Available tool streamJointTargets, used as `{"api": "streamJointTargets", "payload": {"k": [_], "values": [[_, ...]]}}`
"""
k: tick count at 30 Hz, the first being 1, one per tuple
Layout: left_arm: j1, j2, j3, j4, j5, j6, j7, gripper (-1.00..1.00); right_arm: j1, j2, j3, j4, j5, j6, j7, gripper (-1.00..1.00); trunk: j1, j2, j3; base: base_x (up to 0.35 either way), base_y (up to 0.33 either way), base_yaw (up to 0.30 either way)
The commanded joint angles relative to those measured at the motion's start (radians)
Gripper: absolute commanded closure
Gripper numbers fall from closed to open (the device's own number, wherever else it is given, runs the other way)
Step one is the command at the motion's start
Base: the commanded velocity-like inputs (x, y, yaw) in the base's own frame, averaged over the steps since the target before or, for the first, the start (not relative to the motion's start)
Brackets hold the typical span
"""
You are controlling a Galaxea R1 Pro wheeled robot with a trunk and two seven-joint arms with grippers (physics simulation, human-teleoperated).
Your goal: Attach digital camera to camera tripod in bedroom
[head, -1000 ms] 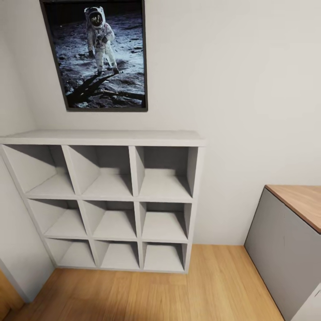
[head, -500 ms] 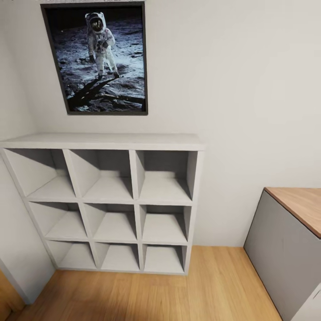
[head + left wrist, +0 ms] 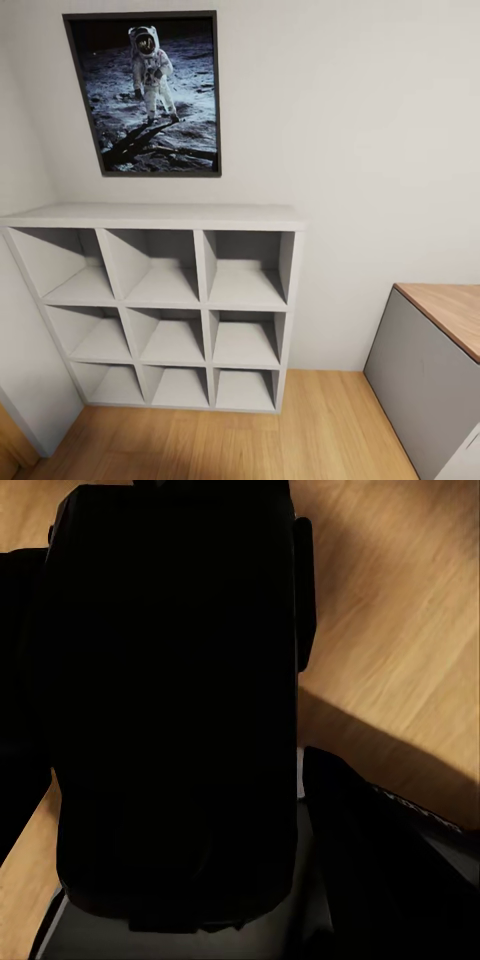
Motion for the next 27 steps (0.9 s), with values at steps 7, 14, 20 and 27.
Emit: {"api": "streamJointTargets", "payload": {"k": [7,14,20,27], "values": [[-0.001,0.001,-0.009,0.0,0.008,0.004,0.0,1.0,-0.002,0.0,-0.009,0.004,0.01,-0.004,0.001,-1.0,-0.027,0.049,0.021,0.0,0.0,0.0],[-0.001,0.001,-0.009,0.0,0.009,0.003,0.0,1.0,-0.002,0.0,-0.009,0.004,0.01,-0.005,0.001,-1.0,-0.054,0.098,0.043,0.0,0.0,0.0],[-0.001,0.001,-0.009,0.0,0.009,0.001,0.0,1.0,0.018,0.001,-0.009,0.004,0.008,-0.004,0.0,-1.0,-0.077,0.14,0.062,0.0,0.0,0.0],[-0.001,0.001,-0.009,0.002,0.011,-0.036,0.0,1.0,0.053,0.02,-0.01,0.004,0.007,-0.007,-0.001,-1.0,-0.104,0.189,0.084,0.0,0.0,0.0]]}}
